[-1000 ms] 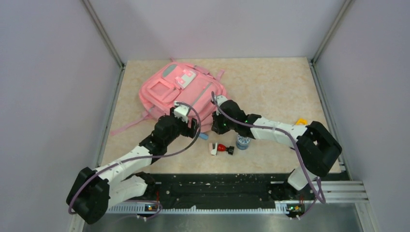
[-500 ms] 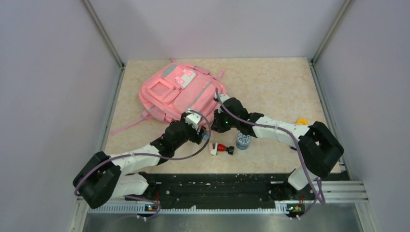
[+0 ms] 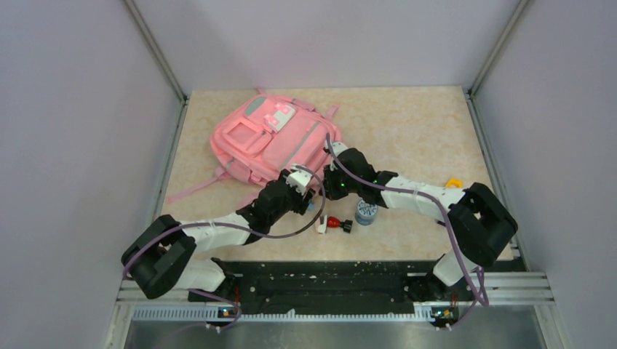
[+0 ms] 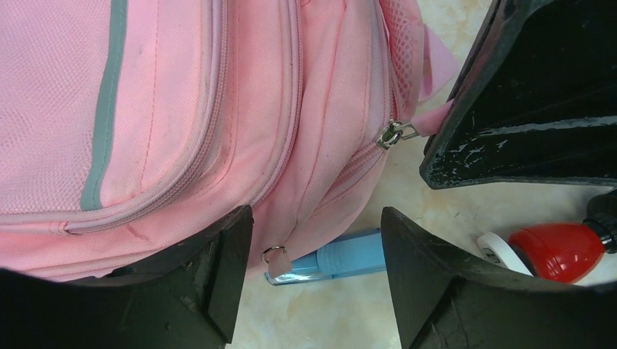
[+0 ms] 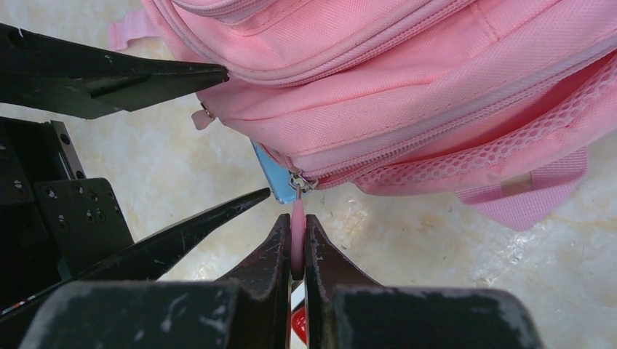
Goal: Pack the student bag
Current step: Zip the student bag at the center of the board.
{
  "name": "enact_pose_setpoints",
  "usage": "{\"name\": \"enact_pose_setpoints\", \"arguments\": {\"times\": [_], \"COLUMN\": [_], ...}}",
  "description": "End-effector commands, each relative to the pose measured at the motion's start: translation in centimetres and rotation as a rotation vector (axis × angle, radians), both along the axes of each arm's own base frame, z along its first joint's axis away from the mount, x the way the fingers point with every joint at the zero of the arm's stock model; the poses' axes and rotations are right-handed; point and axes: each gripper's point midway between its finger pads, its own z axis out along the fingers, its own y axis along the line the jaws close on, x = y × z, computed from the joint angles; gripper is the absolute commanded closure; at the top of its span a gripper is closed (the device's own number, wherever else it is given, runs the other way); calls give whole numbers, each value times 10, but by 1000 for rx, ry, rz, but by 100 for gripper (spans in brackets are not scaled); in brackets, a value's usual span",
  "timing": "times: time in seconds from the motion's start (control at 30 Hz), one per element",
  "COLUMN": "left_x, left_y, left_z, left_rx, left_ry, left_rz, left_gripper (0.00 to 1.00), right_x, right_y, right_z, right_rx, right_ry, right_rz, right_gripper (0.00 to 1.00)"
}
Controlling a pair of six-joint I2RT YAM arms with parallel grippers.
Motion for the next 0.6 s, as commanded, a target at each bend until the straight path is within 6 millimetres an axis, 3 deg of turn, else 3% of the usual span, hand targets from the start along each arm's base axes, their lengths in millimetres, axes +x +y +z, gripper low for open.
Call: {"name": "enact_pose_setpoints", "arguments": {"times": [0.0,0.27,0.57], "left_x": [30,32,29], "left_y": [2,4,-8], "left_z": [48,54,28], "left_rx": [-37,10,40], "left_ry": [-192,-250,-162], "left_rz": [103,135,82], "left_gripper": [29,28,28], "right_x": [-7,-10,-9], "right_y": [12,14,12], "right_z": [25,22,21], "right_rx": [85,89,83], "right_ry": [-18,1,-2], "right_rz": [47,59,49], "right_gripper": [100,100,100]}}
